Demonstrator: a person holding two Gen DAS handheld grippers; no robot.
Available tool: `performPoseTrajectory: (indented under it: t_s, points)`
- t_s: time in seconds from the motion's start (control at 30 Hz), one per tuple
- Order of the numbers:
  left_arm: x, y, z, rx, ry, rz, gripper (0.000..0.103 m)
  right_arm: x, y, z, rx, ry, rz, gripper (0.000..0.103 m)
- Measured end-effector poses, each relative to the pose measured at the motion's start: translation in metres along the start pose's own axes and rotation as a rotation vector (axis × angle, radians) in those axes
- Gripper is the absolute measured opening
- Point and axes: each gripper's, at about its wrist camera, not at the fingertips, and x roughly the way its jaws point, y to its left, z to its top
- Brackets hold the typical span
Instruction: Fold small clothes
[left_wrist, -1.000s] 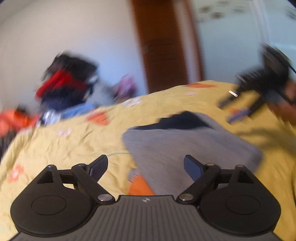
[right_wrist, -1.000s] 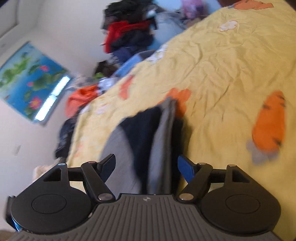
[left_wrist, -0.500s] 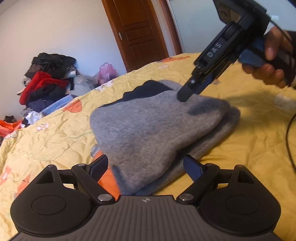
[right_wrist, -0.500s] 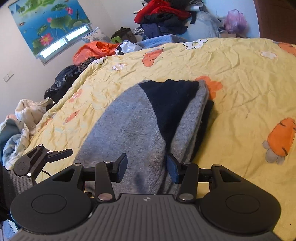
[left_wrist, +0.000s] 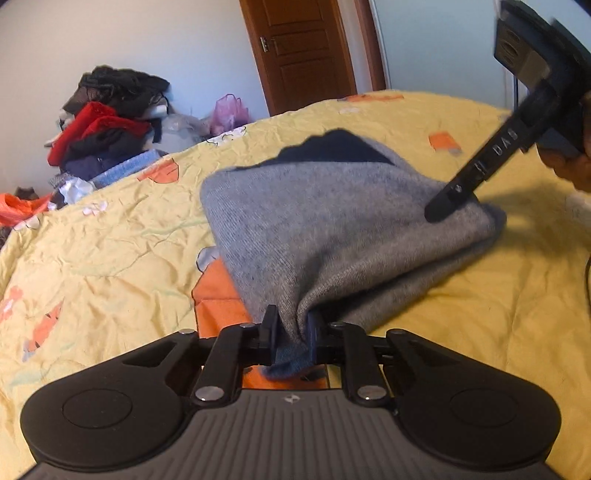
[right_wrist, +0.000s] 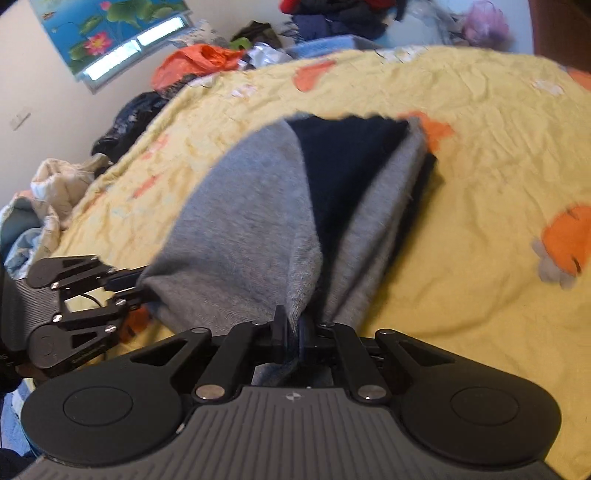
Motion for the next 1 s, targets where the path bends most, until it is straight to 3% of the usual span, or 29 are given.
performPoseTrajectory:
  t_s: [0.1,0.2,0.27,0.3,0.33,0.37,0.5,0.67,0.7,0.73,0.77,0.8,0.83,0.9,0.97,1.0]
  points:
    - [-0.007,-0.001,0.003,0.004,0.002,-0.011,0.021,0.000,0.001,0.004,0.009,0.004,-0.002,0.009]
    - [-0.026,0.014,0.007,-0.058,-0.003,-0.077,0.033,-0.016,0.002,0.011,0.028,-0.031,0.006,0.029]
    - [-0.035,0.024,0.012,-0.127,-0.030,-0.073,0.084,-0.032,0.009,0.017,0.040,-0.106,-0.001,0.046]
    - [-0.037,0.026,0.013,-0.141,-0.059,-0.053,0.092,-0.037,0.013,0.019,0.047,-0.125,0.030,0.048]
    - [-0.037,0.025,0.014,-0.131,-0.074,-0.037,0.092,-0.040,0.018,0.019,0.047,-0.129,0.065,0.048]
    - [-0.033,0.021,0.015,-0.105,-0.062,-0.017,0.092,-0.040,0.024,0.018,0.031,-0.117,0.080,0.051]
    - [-0.020,0.000,0.005,0.032,-0.017,0.049,0.091,-0.036,0.038,0.001,-0.049,-0.060,-0.011,0.052]
    - [-0.009,0.001,-0.007,0.005,0.021,0.045,0.088,-0.032,0.021,-0.016,0.059,-0.019,0.003,0.052]
    - [-0.008,0.003,-0.007,-0.013,0.017,0.047,0.081,-0.029,0.021,-0.018,0.061,-0.012,0.008,0.052]
    - [-0.006,0.006,-0.005,-0.037,0.022,0.036,0.057,-0.025,0.021,-0.019,0.061,-0.003,0.014,0.052]
    - [-0.003,0.010,-0.003,-0.068,0.037,0.006,0.045,-0.020,0.020,-0.020,0.063,0.008,0.006,0.044]
    - [0.000,0.014,-0.002,-0.103,0.046,-0.022,0.043,-0.015,0.019,-0.020,0.057,0.018,-0.010,0.036]
    - [0.001,0.014,-0.002,-0.116,0.049,-0.026,0.043,-0.012,0.019,-0.021,0.044,0.025,-0.024,0.021]
    - [0.003,0.012,-0.003,-0.104,0.049,-0.019,0.042,-0.011,0.020,-0.021,0.020,0.027,-0.023,0.017]
    - [-0.002,0.013,-0.003,-0.117,0.055,-0.037,0.027,-0.019,0.024,-0.019,-0.031,0.024,-0.030,0.012]
    - [-0.004,0.015,-0.004,-0.128,0.058,-0.048,0.025,-0.026,0.025,-0.017,-0.056,0.017,-0.046,0.012]
